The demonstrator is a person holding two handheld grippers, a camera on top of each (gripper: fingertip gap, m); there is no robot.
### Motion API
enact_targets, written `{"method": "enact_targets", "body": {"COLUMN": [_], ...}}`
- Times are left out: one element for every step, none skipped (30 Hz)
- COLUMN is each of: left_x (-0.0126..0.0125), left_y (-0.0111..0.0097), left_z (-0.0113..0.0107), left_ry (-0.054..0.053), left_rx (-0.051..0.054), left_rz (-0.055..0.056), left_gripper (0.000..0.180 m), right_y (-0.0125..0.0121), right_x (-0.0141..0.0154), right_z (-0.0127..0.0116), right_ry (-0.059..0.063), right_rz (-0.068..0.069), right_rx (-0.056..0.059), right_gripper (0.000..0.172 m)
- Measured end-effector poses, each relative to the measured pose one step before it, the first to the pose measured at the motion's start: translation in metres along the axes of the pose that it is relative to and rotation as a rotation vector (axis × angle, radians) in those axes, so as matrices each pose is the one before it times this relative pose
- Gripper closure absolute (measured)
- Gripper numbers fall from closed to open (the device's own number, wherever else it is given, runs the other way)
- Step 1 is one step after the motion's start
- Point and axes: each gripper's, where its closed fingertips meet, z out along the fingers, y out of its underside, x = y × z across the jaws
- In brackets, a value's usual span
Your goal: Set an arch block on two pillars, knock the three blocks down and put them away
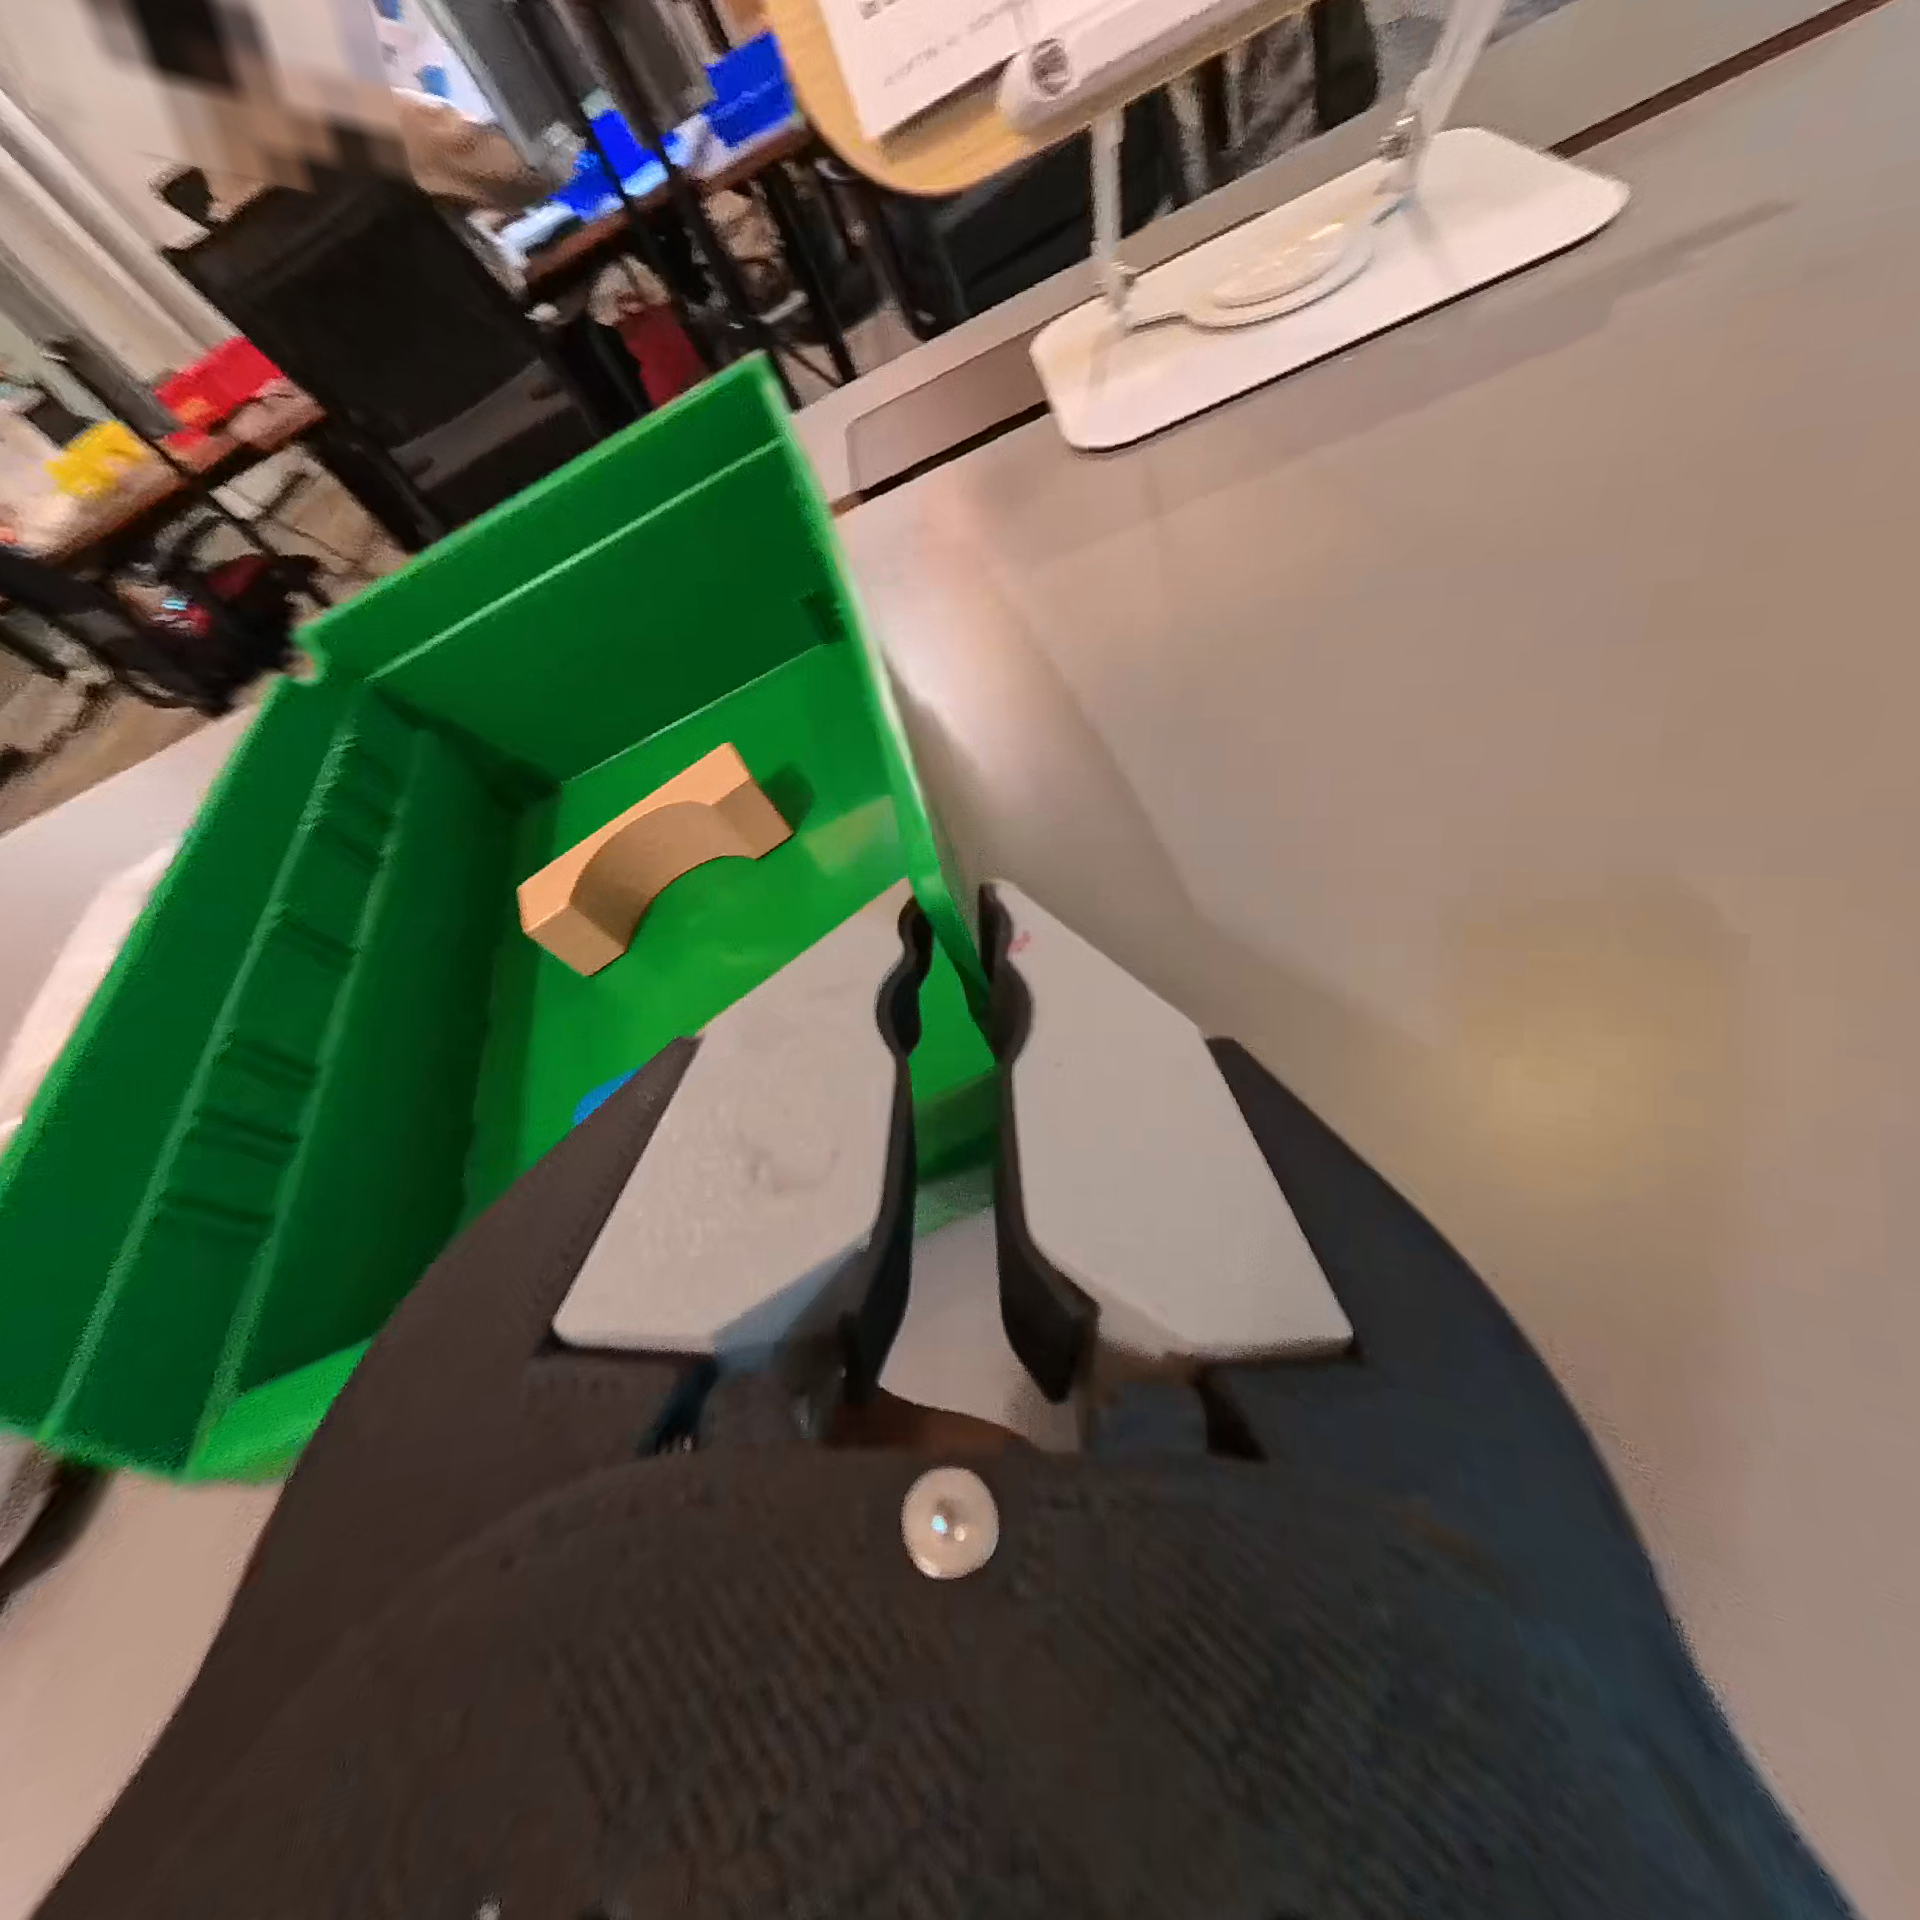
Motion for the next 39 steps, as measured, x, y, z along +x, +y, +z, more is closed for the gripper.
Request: {"method": "enact_targets", "body": {"left_x": [-0.00705,-0.00607,-0.00483,-0.00375,-0.00338,-0.00327,-0.00297,-0.00231,-0.00176,-0.00128,-0.0003,0.00039,0.00016,-0.00015,0.00021,0.00068,0.00045,0.00025,0.00037,0.00085,0.00099,0.0003,-0.00001,0.00011,-0.0001,-0.0004,-0.00051,-0.00064,-0.00064,-0.00014,0.00025,0.00022,-0.00036,-0.00113,-0.00054,0.00127,0.00307,0.00459,0.00373], "left_y": [0.00338,0.00294,0.00247,0.00204,0.00193,0.00182,0.00143,0.00066,0.00019,0.00067,0.00131,0.00121,0.00045,-0.00012,-0.00006,-0.00006,-0.00002,-0.00011,-0.00003,0.00009,0.00019,0.00056,0.00063,0.00064,0.00049,0.00077,0.00007,-0.00179,-0.00335,-0.00354,-0.00305,-0.00231,-0.00102,0.00028,0.00102,0.00156,0.00176,0.00172,0.00177], "left_z": [-0.00171,-0.00174,-0.00182,-0.00162,-0.0017,-0.00173,-0.00181,-0.00176,-0.00186,-0.00149,-0.00067,-0.00009,-0.00008,0.00008,0.00014,0.00015,0.00003,0.00016,0.00002,-0.00042,-0.00131,-0.00189,-0.00186,-0.00151,-0.00142,-0.0016,-0.00218,-0.00326,-0.00421,-0.00419,-0.00362,-0.00254,-0.00107,0.00051,0.00155,0.00224,0.00258,0.00265,0.00311], "left_ry": [-0.0292,-0.0111,0.0053,0.0147,0.0172,0.0159,0.014,0.0128,0.0082,0.0025,-0.0011,-0.0027,-0.0049,-0.0068,-0.0048,-0.0034,-0.0063,-0.0064,0.0001,0.0095,0.0147,0.0097,0.004,0.0035,0.0016,-0.0014,-0.0045,-0.0085,-0.0099,-0.0064,-0.0007,0.0016,0.0005,-0.0029,0.0008,0.0102,0.0179,0.0224,0.0144], "left_rx": [0.0085,0.0111,0.0108,0.0081,-0.0015,-0.015,-0.0206,-0.013,-0.0037,-0.0006,-0.0008,-0.0004,0.0001,-0.0011,-0.0037,-0.0035,-0.0006,0.0027,0.0043,0.0024,-0.0011,-0.0046,-0.0046,-0.0016,-0.001,-0.0025,0.002,0.0149,0.0235,0.022,0.0178,0.0112,0.0025,-0.0037,-0.0057,-0.0082,-0.0104,-0.0096,-0.0091], "left_rz": [-0.0029,-0.0137,-0.0208,-0.0264,-0.0234,-0.016,-0.0111,-0.0103,-0.0123,-0.0072,0.0047,0.0118,0.0109,0.0098,0.0114,0.0152,0.0169,0.0095,-0.0094,-0.03,-0.0273,-0.0049,0.0064,0.0027,-0.0013,0.0062,0.0175,0.0193,0.0147,0.0121,0.009,0.0025,-0.0039,-0.0072,-0.0069,-0.0076,-0.0087,-0.0082,-0.0053], "left_gripper": [0.176,0.177,0.177,0.178,0.178,0.179,0.18,0.18,0.18,0.18,0.18,0.18,0.18,0.18,0.179,0.179,0.178,0.178,0.178,0.179,0.18,0.18,0.18,0.18,0.18,0.18,0.179,0.178,0.176,0.174,0.172,0.17,0.169,0.173,0.177,0.176,0.173,0.163,0.154], "right_y": [0.00336,0.00006,0.00117,0.00329,0.00484,0.00566,0.00569,0.00606,0.00626,0.00591,0.00536,0.00495,0.00435,0.00375,0.00327,0.00252,0.00136,0.00018,-0.0003,-0.00035,-0.00007,0.00003,0.00003,0.00003,0.00054,0.00043,-0.00004,-0.00096,-0.00247,-0.00323,-0.00311,-0.00231,-0.00042,0.00075,-0.00028,-0.00131,-0.00026,0.0006,0.00062], "right_x": [0.00314,-0.00162,0.00029,0.00119,-0.00063,0.00076,0.0067,0.00735,0.00773,0.00815,0.00883,0.00921,0.00876,0.00809,0.00885,0.00982,0.00516,0.00315,0.0029,0.00331,0.00457,0.00517,0.00505,0.00416,0.00291,0.00122,-0.00027,-0.00071,-0.00134,-0.00156,-0.00143,-0.00201,-0.00221,-0.00295,-0.00359,-0.00266,-0.00182,-0.00215,-0.00136], "right_z": [0.00545,0.0009,-0.00239,-0.0035,-0.00433,-0.00479,-0.00548,-0.00598,-0.00597,-0.00558,-0.00535,-0.00468,-0.00392,-0.00336,-0.00311,-0.00215,-0.0008,0.00018,0.00066,0.00051,0.00034,0.00027,0.00062,0.00057,0.00017,-0.00083,-0.00214,-0.00351,-0.00434,-0.00499,-0.0048,-0.00383,-0.00228,-0.00063,0.00076,0.00204,0.00329,0.00439,0.00491], "right_ry": [0.0045,-0.0322,-0.0147,-0.0072,-0.0244,-0.0223,0.0118,0.0112,0.0075,0.0078,0.0117,0.0123,0.0096,0.0054,0.0119,0.0225,0.0019,-0.0006,0.0022,0.0086,0.0176,0.0239,0.0225,0.0163,0.008,-0.0011,-0.0056,-0.0051,-0.0058,-0.0053,-0.0052,-0.0086,-0.0116,-0.0171,-0.0194,-0.0131,-0.0074,-0.0075,-0.0023], "right_rz": [-0.0061,0.0119,-0.0099,-0.0143,-0.0024,0.0046,-0.0009,-0.002,0.0148,0.0198,0.0194,0.0177,0.0172,0.0188,0.0236,0.0248,0.0137,0.0012,-0.0047,-0.0011,-0.0014,-0.0038,-0.0069,-0.0033,0.0043,0.0038,0.0008,-0.0021,-0.0053,-0.0064,-0.006,-0.006,-0.0022,0.0023,0.005,0.0074,0.008,0.0037,-0.0026], "right_rx": [-0.0195,0.0078,0.0088,-0.0014,-0.007,-0.0072,-0.0054,-0.0071,-0.0065,-0.0031,0.0001,-0.001,-0.0008,-0.0003,-0.0013,-0.0006,0.0052,0.0135,0.0116,0.0076,0.0015,-0.001,0.0005,0.002,-0.0005,-0.0017,0.001,0.0043,0.011,0.0137,0.0119,0.0073,-0.0027,-0.0085,0.0001,0.0088,0.0031,-0.0043,-0.0063], "right_gripper": [0.113,0.116,0.118,0.123,0.137,0.152,0.154,0.154,0.153,0.153,0.153,0.154,0.154,0.154,0.151,0.144,0.145,0.146,0.147,0.148,0.149,0.151,0.151,0.151,0.151,0.151,0.15,0.147,0.144,0.143,0.142,0.14,0.139,0.137,0.135,0.135,0.134,0.132,0.129]}}
